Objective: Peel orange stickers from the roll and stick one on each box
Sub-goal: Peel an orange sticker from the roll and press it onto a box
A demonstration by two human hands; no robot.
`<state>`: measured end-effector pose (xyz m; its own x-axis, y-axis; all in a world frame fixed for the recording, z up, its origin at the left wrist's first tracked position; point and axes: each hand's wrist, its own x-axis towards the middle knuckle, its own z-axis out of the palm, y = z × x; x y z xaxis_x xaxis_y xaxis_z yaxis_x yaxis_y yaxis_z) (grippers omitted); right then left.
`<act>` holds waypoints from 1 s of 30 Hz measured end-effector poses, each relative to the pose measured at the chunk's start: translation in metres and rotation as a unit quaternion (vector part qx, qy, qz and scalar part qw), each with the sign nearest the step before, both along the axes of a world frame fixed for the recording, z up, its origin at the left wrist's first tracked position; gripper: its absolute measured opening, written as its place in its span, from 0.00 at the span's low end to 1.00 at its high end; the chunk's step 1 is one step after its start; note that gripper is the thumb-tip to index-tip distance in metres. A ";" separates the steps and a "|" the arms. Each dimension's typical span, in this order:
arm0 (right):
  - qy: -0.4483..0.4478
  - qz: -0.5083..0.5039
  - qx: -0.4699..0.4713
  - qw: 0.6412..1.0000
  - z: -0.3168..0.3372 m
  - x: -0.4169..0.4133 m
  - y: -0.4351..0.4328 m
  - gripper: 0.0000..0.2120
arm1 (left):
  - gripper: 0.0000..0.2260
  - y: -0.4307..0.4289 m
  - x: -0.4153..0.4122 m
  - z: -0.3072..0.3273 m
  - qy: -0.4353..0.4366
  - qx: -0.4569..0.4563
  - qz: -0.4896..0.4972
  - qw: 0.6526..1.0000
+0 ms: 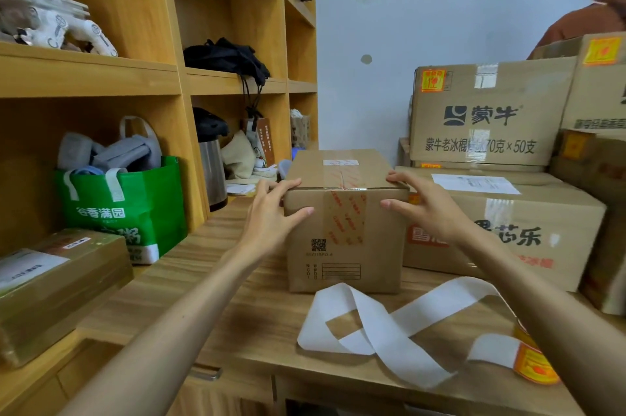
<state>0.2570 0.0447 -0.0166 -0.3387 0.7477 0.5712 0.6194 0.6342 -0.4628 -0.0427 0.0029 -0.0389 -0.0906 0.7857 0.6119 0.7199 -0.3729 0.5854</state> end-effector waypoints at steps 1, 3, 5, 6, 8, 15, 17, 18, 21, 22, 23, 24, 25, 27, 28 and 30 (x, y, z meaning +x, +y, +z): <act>-0.002 -0.002 0.001 1.000 0.000 0.001 0.000 0.23 | 0.27 0.000 0.001 0.001 0.004 -0.004 -0.001 1.000; -0.010 -0.008 0.003 1.000 0.001 0.000 -0.002 0.23 | 0.27 -0.002 0.001 0.003 0.021 -0.019 0.010 1.000; -0.026 -0.022 0.011 0.999 0.000 0.000 -0.004 0.24 | 0.28 -0.005 0.001 0.005 0.084 -0.011 0.054 0.995; -0.033 -0.029 0.015 0.999 0.000 0.002 -0.007 0.25 | 0.28 -0.008 0.004 0.006 0.123 0.011 0.078 0.989; -0.038 -0.039 0.023 0.998 -0.001 0.010 -0.015 0.28 | 0.25 -0.018 0.017 0.007 0.165 0.076 0.075 0.981; -0.085 -0.081 0.036 0.992 -0.023 0.078 -0.070 0.13 | 0.19 -0.048 0.122 -0.025 0.246 0.087 -0.139 0.955; -0.104 -0.096 0.002 0.990 -0.036 0.103 -0.089 0.08 | 0.21 -0.053 0.158 -0.042 0.268 0.042 -0.188 0.944; -0.108 -0.101 -0.013 0.989 -0.043 0.116 -0.098 0.07 | 0.22 -0.056 0.174 -0.048 0.275 0.016 -0.208 0.939; -0.101 -0.115 -0.053 0.987 -0.061 0.149 -0.125 0.06 | 0.23 -0.064 0.217 -0.061 0.289 -0.046 -0.238 0.926; -0.098 -0.122 -0.068 0.985 -0.067 0.158 -0.132 0.06 | 0.23 -0.067 0.228 -0.064 0.289 -0.059 -0.241 0.925; -0.094 -0.126 -0.081 0.984 -0.073 0.165 -0.138 0.05 | 0.23 -0.068 0.238 -0.068 0.286 -0.070 -0.244 0.924; -0.092 -0.127 -0.090 0.984 -0.079 0.171 -0.142 0.05 | 0.22 -0.069 0.246 -0.072 0.282 -0.081 -0.248 0.923; -0.093 -0.127 -0.097 0.983 -0.085 0.176 -0.145 0.05 | 0.21 -0.069 0.253 -0.076 0.278 -0.092 -0.254 0.922; -0.100 -0.123 -0.110 0.981 -0.095 0.179 -0.149 0.07 | 0.14 -0.067 0.261 -0.084 0.254 -0.112 -0.269 0.922; -0.103 -0.120 -0.116 0.980 -0.099 0.179 -0.150 0.08 | 0.10 -0.066 0.262 -0.089 0.229 -0.120 -0.277 0.926; -0.116 -0.121 -0.121 0.978 -0.107 0.177 -0.151 0.11 | 0.06 -0.063 0.261 -0.096 0.171 -0.131 -0.286 0.933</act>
